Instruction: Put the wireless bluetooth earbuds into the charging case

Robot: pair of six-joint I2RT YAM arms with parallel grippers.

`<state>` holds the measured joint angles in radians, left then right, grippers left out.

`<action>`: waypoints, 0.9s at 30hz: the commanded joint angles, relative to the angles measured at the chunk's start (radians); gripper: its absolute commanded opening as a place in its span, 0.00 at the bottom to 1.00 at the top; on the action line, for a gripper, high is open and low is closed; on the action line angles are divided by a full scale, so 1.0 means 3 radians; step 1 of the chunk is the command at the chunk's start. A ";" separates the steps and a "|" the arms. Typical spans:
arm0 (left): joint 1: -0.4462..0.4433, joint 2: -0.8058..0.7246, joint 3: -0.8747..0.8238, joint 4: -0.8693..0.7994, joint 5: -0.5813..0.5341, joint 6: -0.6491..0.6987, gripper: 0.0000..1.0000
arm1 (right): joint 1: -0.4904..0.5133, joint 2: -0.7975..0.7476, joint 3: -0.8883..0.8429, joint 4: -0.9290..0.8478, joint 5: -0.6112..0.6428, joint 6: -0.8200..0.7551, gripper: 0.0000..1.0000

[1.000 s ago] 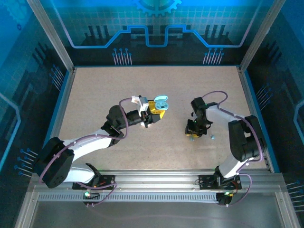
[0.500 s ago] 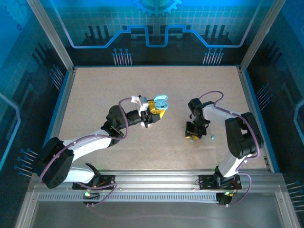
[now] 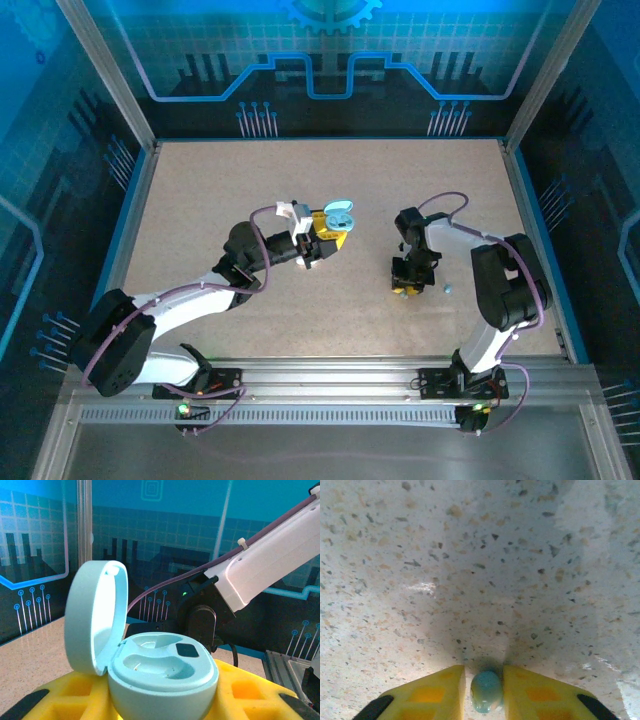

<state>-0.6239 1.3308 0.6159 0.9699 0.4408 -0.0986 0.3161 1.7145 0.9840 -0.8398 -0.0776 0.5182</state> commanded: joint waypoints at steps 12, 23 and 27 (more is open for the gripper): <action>-0.0017 -0.0110 -0.0027 0.0080 -0.0113 0.0018 0.32 | 0.0050 -0.0274 0.0093 0.0081 -0.0326 -0.0107 0.21; 0.0210 -0.0207 -0.0190 0.0256 -0.0132 -0.0145 0.32 | -0.0141 -0.0882 0.0230 0.1027 -0.2845 -0.0031 0.23; 0.0286 -0.0232 -0.0237 0.0298 -0.0145 -0.0163 0.32 | -0.0139 -0.0888 0.0412 0.1157 -0.3413 0.0052 0.24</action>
<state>-0.5510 1.2968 0.5613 0.9928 0.4133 -0.1326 0.2802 1.4658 1.0615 -0.5587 -0.8589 0.5098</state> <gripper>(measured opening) 0.374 0.235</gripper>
